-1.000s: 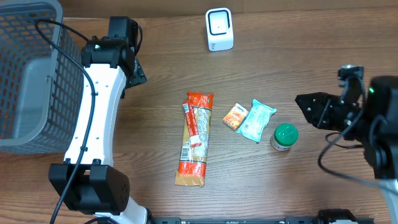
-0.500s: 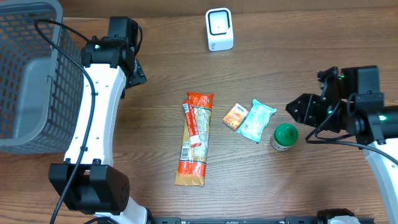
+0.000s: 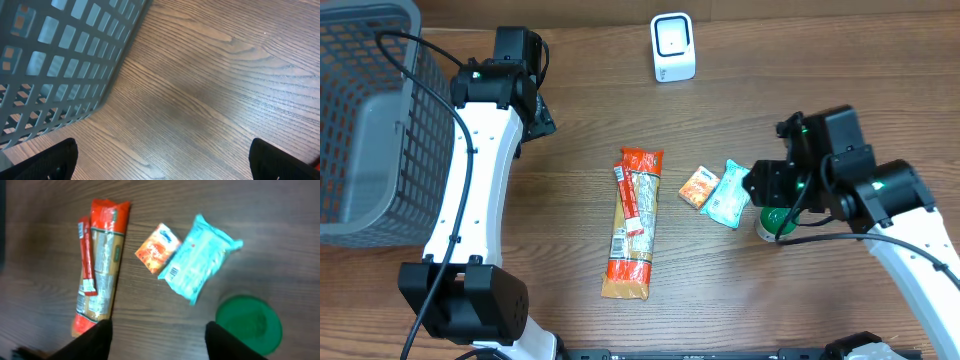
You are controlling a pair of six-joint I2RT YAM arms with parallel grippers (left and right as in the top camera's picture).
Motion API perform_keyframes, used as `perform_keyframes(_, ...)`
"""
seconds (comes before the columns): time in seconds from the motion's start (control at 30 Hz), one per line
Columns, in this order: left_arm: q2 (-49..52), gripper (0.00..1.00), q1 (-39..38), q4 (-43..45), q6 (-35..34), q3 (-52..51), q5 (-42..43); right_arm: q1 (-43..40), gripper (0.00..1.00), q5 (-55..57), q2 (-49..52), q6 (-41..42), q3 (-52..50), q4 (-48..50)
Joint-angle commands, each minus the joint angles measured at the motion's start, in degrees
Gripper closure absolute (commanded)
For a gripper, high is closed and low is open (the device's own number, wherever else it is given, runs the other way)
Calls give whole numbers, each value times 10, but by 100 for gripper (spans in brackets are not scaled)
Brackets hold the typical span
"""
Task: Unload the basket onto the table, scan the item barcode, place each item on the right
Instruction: 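Move the right gripper left over the teal wipes and Kleenex pack, then lower the right gripper onto the orange Kleenex pack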
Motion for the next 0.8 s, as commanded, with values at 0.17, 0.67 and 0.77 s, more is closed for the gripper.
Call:
perform_keyframes(0.17, -4, 0, 0, 1, -2, 7, 2, 33, 35, 47, 56, 1, 7, 29)
perform_keyframes(0.67, -4, 0, 0, 1, -2, 7, 2, 33, 0, 49, 148, 18, 6, 40)
perform_keyframes(0.77, -4, 0, 0, 1, -2, 7, 2, 33, 0, 49, 158, 18, 6, 39)
